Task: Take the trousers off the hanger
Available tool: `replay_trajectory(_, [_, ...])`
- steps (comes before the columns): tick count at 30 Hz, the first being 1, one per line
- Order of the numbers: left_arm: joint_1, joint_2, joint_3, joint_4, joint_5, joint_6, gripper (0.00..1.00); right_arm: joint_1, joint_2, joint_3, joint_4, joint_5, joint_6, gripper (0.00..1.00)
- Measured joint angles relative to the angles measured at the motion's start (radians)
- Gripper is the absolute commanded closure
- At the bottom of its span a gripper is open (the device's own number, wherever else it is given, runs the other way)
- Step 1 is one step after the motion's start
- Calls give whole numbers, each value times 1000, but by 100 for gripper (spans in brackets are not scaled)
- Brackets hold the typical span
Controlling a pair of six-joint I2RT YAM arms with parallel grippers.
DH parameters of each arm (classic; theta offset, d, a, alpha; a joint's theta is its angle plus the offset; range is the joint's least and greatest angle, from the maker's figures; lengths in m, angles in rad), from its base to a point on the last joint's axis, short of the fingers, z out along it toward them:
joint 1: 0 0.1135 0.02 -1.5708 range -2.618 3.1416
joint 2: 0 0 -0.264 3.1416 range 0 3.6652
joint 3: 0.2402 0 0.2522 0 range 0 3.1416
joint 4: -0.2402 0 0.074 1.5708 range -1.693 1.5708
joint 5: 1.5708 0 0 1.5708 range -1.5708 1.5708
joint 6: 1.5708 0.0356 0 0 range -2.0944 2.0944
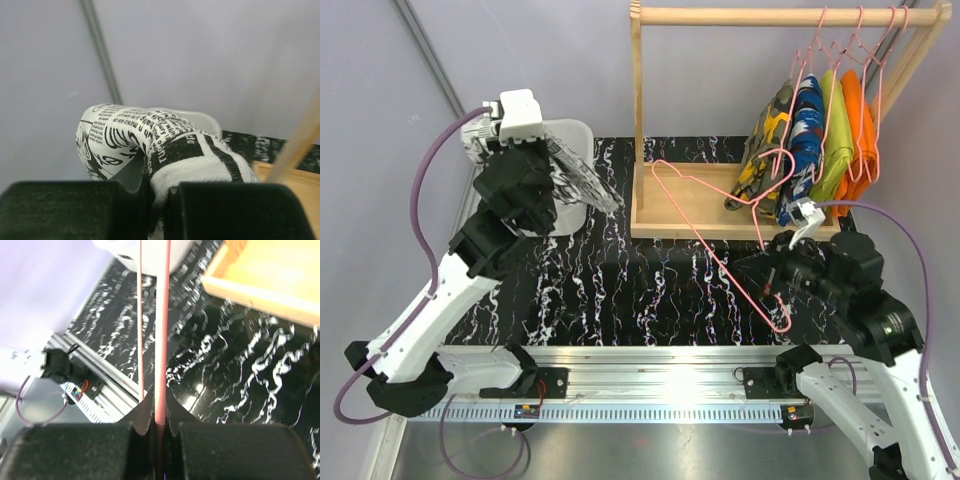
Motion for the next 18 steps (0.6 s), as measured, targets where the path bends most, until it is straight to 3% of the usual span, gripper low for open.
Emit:
replay_trajectory(9, [361, 13, -16, -79, 167, -45, 100, 0, -55, 102, -26, -93, -101, 100])
replay_trajectory(18, [477, 126, -48, -20, 227, 53, 100, 0, -106, 119, -63, -124, -126, 100])
